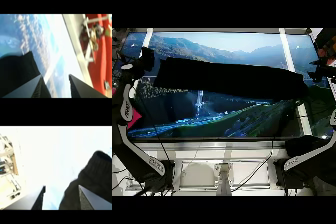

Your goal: Fold the clothes and pants, and hang the long-sleeved shirts on hangers.

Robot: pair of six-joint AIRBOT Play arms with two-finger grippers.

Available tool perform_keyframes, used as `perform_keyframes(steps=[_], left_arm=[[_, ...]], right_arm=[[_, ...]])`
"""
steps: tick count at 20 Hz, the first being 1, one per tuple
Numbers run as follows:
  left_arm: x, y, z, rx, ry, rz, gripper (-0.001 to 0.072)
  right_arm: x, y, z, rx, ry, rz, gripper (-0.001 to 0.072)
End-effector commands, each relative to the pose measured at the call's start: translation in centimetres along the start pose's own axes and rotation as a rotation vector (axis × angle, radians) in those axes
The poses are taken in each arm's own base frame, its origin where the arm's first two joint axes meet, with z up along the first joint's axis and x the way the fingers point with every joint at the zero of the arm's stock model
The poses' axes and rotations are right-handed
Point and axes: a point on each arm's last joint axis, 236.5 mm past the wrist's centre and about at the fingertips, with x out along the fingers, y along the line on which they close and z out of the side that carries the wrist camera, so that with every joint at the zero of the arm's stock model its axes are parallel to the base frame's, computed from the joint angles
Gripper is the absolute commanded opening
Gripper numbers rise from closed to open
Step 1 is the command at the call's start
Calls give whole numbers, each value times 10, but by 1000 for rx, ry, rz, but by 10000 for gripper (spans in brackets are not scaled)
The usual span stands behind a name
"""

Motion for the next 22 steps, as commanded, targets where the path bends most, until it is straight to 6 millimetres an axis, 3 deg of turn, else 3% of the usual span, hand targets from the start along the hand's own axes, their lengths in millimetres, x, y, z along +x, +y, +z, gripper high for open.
perform_keyframes(steps=[1,2,3,4,5,7,11,14,17,18,20,21,22], left_arm=[[3,-11,1,14,-38,-10,224],[0,-30,-10,57,21,-58,81],[-5,-59,-34,157,116,-138,5],[-14,-91,-66,242,226,-231,4],[-24,-115,-95,275,319,-295,3],[-45,-144,-175,324,525,-315,2],[-89,-127,-348,516,866,-116,2],[-129,-133,-467,605,1008,-128,3],[-153,-135,-550,557,1047,-131,3],[-157,-134,-570,543,1048,-132,3],[-163,-135,-603,519,1032,-157,5],[-164,-136,-614,503,1023,-169,5],[-164,-137,-622,487,1015,-176,5]], right_arm=[[-1,-3,5,-144,-5,-21,480],[-6,-9,-4,-225,53,-46,464],[-12,-16,-12,-293,111,-75,378],[-21,-25,-20,-339,176,-107,149],[-30,-34,-28,-379,238,-135,21],[-47,-48,-36,-484,322,-161,10],[-78,-83,-49,-534,481,-198,9],[-95,-118,-49,-483,496,-216,10],[-106,-136,-44,-414,432,-164,11],[-106,-142,-36,-360,396,-176,24],[-100,-147,-26,-262,353,-195,532],[-97,-146,-28,-267,354,-197,582],[-92,-145,-31,-272,359,-197,582]])
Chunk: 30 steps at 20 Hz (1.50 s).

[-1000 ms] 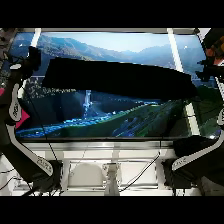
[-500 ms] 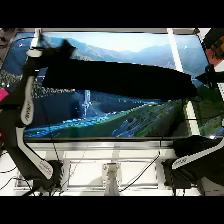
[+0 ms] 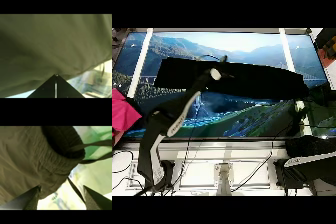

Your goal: Fold the clothes and pants, and hang the long-sleeved shirts on hangers.

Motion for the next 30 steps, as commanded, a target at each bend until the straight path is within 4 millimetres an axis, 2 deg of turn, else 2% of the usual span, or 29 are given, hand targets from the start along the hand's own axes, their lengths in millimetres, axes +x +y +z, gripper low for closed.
perform_keyframes(steps=[1,2,6,9,10,11,12,13,14,16,18,21,22,24,26,27,28,30], left_arm=[[34,-20,-23,-44,-41,-37,5],[37,-19,-26,-75,-33,-42,5],[39,-14,-26,-118,-29,-39,5],[44,-5,-32,-127,-7,-25,4],[47,0,-36,-146,3,-17,4],[51,5,-41,-172,21,-7,4],[55,12,-48,-179,42,5,4],[58,16,-53,-192,61,14,4],[59,19,-56,-199,70,19,4],[58,20,-54,-199,65,19,4],[53,20,-46,-198,55,16,4],[24,3,-16,-121,10,-12,3],[10,-2,-5,-70,-10,-7,3],[-29,-4,18,45,-32,47,3],[-79,10,39,147,-27,153,3],[-109,22,47,182,-13,221,3],[-139,36,55,207,-3,293,4],[-203,69,75,234,-17,449,4]], right_arm=[[12,-4,2,47,-18,-1,594],[20,-2,2,44,-13,-4,621],[59,-5,-3,78,26,-21,620],[73,2,14,68,-54,-19,606],[75,8,19,71,-75,-3,548],[77,12,20,70,-85,3,437],[78,14,20,67,-85,5,267],[79,16,20,68,-85,10,36],[79,20,20,71,-84,26,12],[75,35,20,55,-89,82,10],[63,68,19,36,-83,179,9],[44,128,9,-108,-36,242,9],[41,155,1,-176,-22,259,9],[42,223,-23,-308,-7,300,8],[55,288,-57,-426,-12,337,8],[66,322,-84,-491,-3,361,8],[81,350,-115,-547,14,377,8],[119,390,-185,-637,77,402,8]])
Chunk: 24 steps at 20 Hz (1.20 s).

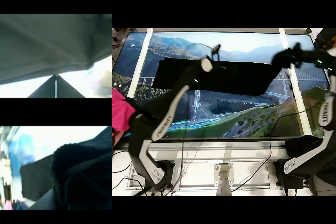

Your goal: Fold the clothes and pants, and hang the long-sleeved shirts on hangers.

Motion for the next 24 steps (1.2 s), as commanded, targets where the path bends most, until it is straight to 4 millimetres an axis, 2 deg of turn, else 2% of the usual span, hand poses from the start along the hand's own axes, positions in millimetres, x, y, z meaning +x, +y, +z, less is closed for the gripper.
perform_keyframes(steps=[1,2,4,5,6,7,8,9,10,11,12,15,17,19,20,22,23,24], left_arm=[[-95,87,21,95,15,301,4],[-115,104,28,127,6,345,4],[-147,129,41,144,-18,386,4],[-160,142,45,133,-28,403,4],[-170,153,48,109,-35,416,4],[-176,162,48,95,-31,427,4],[-179,169,47,103,-22,434,4],[-182,174,48,117,-18,440,4],[-184,177,49,124,-18,443,4],[-185,179,49,135,-15,445,4],[-185,179,49,145,-12,446,4],[-186,181,43,185,21,448,4],[-184,185,33,200,63,450,4],[-181,196,20,177,94,455,3],[-180,201,10,161,113,454,4],[-178,210,-10,136,143,448,4],[-177,213,-20,117,148,439,4],[-177,214,-29,110,156,423,4]], right_arm=[[90,102,-73,-144,97,85,8],[116,116,-105,-167,149,99,9],[165,131,-169,-209,241,104,14],[185,133,-192,-241,255,91,147],[198,135,-209,-270,264,81,514],[204,135,-219,-303,270,67,649],[204,135,-222,-329,275,55,644],[200,134,-221,-349,280,44,566],[194,129,-211,-380,276,18,395],[186,122,-197,-401,266,-9,157],[174,113,-177,-408,244,-38,14],[121,74,-113,-376,191,-122,8],[81,27,-91,-328,237,-183,7],[48,-22,-95,-256,335,-202,8],[39,-38,-99,-213,367,-174,8],[33,-58,-103,-91,372,-80,10],[34,-74,-103,-18,351,-86,14],[37,-90,-103,54,329,-114,164]])
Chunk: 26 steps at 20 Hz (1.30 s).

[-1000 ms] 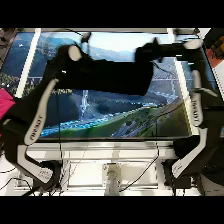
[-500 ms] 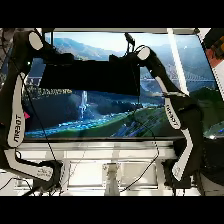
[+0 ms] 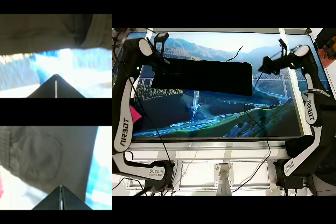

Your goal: Fold the clothes and pants, and hang the long-sleeved shirts on hangers.

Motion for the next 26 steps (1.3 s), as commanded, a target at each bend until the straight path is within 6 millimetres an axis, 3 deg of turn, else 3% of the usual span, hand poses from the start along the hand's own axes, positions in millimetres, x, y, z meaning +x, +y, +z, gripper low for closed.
perform_keyframes(steps=[1,2,5,8,14,15,16,17,18,22,24,26], left_arm=[[8,0,-30,-26,37,-48,4],[9,-2,-34,-42,43,-67,4],[9,-8,-34,-44,39,-84,4],[10,-12,-34,-33,41,-88,4],[10,-21,-24,-37,3,-114,4],[10,-23,-21,-43,-13,-125,5],[10,-26,-16,-51,-32,-136,5],[10,-28,-10,-61,-55,-148,3],[11,-30,-3,-70,-80,-159,5],[22,-45,12,-146,-123,-222,4],[34,-60,15,-123,-129,-230,4],[52,-86,12,-112,-104,-250,4]], right_arm=[[3,-44,-14,205,13,47,496],[11,-50,-22,215,51,39,542],[41,-54,-54,235,187,56,543],[64,-53,-57,232,197,51,542],[106,-19,-49,169,159,35,537],[111,-15,-50,159,155,31,459],[114,-15,-52,143,156,16,428],[116,-15,-55,135,164,6,293],[115,-13,-57,137,175,7,11],[89,-16,-63,121,216,-25,9],[57,-34,-60,97,213,-94,8],[12,-61,-60,91,225,-163,9]])
